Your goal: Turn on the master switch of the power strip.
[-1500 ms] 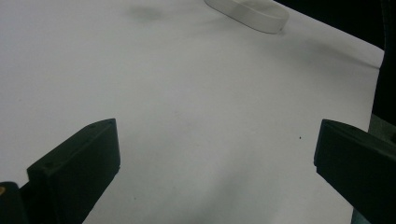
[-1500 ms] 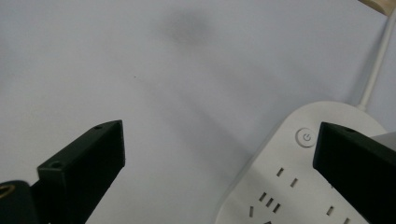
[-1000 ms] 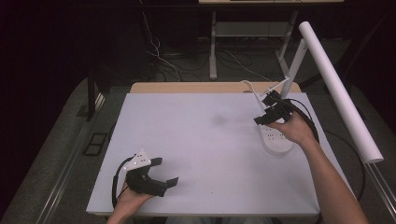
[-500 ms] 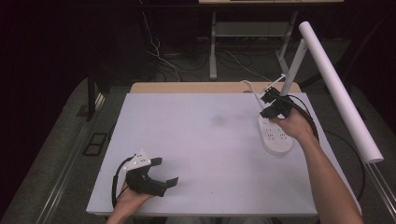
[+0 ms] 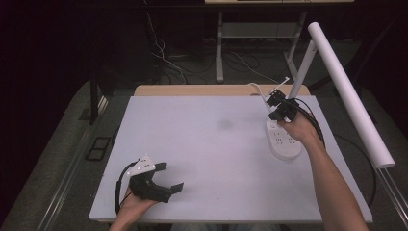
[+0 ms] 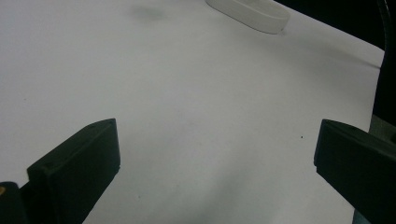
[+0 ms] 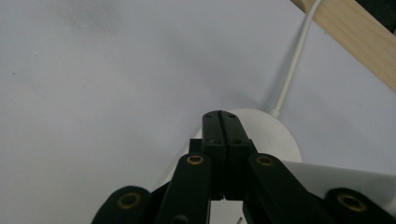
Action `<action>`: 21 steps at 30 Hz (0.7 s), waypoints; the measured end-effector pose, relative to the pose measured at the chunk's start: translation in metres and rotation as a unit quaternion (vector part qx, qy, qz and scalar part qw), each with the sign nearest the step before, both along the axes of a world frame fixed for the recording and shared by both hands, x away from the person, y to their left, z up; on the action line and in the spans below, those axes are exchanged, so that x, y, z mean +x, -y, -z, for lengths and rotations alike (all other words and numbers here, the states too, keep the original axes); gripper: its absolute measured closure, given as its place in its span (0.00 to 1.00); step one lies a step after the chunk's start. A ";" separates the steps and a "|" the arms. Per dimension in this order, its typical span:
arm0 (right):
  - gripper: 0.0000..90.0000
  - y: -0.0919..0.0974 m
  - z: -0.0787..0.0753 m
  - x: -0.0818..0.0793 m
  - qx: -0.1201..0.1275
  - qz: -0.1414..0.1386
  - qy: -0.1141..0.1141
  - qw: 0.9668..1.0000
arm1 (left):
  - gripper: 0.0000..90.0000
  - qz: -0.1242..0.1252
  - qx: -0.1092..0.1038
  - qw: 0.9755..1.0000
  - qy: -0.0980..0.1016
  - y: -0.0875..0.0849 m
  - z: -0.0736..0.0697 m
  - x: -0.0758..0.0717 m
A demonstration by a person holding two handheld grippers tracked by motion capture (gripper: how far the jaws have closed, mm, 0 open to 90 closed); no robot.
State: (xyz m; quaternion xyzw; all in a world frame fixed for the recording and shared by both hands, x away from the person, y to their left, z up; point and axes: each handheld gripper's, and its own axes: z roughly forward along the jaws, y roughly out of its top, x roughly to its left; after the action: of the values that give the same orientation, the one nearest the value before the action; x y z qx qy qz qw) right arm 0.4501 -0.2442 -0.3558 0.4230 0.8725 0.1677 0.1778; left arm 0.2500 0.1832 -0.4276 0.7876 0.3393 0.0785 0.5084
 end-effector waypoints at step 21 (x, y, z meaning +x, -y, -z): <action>0.99 -0.001 0.027 0.008 -0.023 0.017 -0.017 0.999 | 0.00 0.000 0.001 1.000 0.000 0.000 0.000 0.000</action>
State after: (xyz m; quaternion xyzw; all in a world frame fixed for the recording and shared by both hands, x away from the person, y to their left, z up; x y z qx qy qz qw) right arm 0.4582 -0.2436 -0.3824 0.4360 0.8719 0.1371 0.1756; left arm 0.2503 0.1832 -0.4280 0.7882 0.3395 0.0786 0.5073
